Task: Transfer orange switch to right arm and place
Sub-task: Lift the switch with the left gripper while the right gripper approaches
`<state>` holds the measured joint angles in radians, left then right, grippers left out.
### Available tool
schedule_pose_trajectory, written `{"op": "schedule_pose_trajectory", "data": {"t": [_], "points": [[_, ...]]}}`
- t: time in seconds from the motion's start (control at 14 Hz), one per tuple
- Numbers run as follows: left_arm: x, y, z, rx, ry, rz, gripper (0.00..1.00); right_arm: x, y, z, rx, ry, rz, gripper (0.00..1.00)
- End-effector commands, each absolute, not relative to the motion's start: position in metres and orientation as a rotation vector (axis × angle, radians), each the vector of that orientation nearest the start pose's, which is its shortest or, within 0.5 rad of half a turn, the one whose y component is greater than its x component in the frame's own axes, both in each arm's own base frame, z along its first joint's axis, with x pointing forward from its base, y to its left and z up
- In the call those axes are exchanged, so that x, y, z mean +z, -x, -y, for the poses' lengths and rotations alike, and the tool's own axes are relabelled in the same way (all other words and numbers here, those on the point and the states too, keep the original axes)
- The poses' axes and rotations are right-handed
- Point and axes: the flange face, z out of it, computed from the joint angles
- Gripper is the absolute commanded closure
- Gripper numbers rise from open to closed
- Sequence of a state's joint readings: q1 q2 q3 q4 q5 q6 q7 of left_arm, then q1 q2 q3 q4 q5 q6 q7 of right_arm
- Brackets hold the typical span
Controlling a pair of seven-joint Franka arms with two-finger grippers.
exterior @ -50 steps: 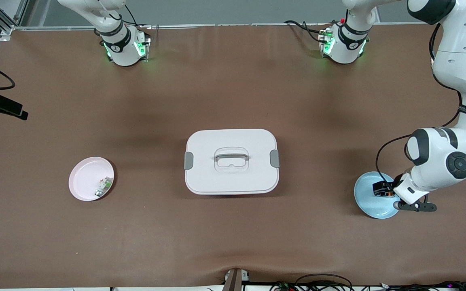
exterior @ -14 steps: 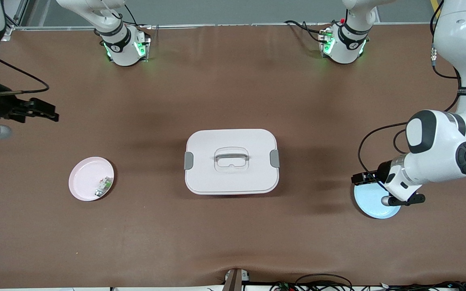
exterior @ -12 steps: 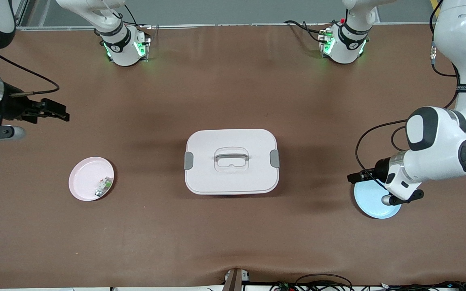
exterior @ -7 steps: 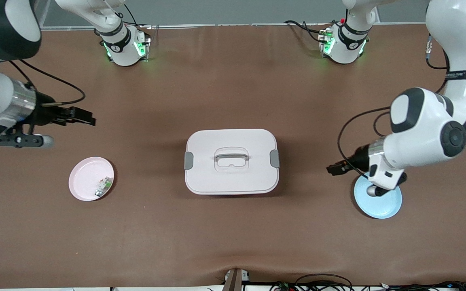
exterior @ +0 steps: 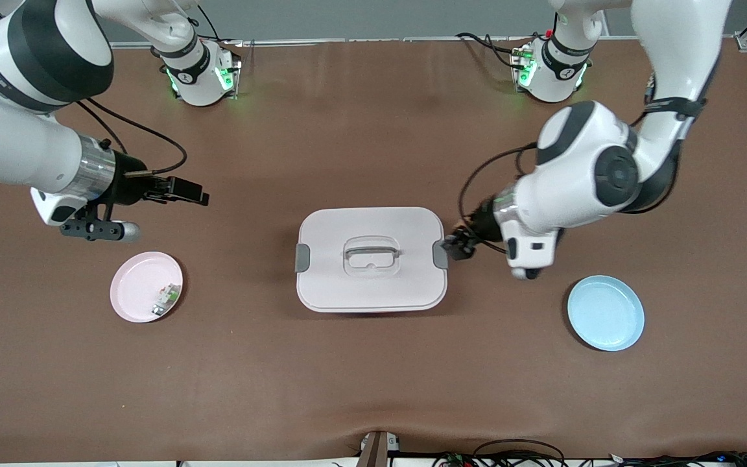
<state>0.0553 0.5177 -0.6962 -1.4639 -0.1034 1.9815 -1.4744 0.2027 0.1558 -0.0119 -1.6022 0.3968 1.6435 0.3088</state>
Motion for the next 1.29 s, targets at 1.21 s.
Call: {"op": "schedule_pose_trajectory", "data": {"t": [1.21], "points": [[0.444, -0.557, 0.522, 0.887, 2.5, 2.442, 1.0, 0.491, -0.523, -0.272, 0.161, 2.431, -0.317, 0.0]]}}
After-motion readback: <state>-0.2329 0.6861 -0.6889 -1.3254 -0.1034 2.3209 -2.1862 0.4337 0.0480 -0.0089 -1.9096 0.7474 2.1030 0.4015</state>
